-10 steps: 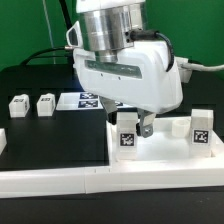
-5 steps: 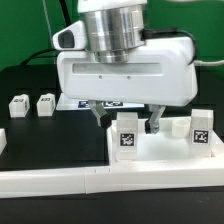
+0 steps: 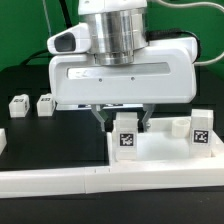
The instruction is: Assemble square table
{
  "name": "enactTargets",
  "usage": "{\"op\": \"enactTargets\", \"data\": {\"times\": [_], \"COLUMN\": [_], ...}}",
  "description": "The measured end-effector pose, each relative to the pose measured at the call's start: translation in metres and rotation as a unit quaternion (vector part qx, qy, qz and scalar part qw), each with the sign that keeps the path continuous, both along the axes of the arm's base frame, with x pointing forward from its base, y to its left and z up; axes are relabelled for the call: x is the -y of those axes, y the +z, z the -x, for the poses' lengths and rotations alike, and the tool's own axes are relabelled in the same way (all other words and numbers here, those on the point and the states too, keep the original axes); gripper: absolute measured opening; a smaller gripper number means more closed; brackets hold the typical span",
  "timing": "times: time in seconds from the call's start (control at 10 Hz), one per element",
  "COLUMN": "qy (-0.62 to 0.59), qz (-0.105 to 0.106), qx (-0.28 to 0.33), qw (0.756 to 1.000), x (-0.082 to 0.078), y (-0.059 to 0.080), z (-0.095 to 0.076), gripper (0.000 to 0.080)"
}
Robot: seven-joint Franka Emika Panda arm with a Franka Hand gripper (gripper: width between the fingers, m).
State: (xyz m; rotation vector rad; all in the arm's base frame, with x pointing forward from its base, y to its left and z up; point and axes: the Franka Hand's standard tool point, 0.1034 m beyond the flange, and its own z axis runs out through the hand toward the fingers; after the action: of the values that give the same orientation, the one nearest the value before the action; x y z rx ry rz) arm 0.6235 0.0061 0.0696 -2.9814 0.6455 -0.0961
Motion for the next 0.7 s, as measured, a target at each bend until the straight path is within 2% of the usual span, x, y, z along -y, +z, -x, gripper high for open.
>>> {"op": "enactTargets", "data": {"times": [0.4, 0.5, 0.7], "qy": [-0.146, -0.217, -0.379], "qz": [-0.014, -0.026, -0.054], "qx": [-0.011, -0.018, -0.038], "qw": [0.989, 0.976, 0.923], "x": [0.0012, 0.0051, 0.0067], "y": [-0.0001, -0.0002, -0.0007], "z": [-0.0001, 0.0002, 0.0019], "gripper": [0.0288, 0.0288, 0.0288]}}
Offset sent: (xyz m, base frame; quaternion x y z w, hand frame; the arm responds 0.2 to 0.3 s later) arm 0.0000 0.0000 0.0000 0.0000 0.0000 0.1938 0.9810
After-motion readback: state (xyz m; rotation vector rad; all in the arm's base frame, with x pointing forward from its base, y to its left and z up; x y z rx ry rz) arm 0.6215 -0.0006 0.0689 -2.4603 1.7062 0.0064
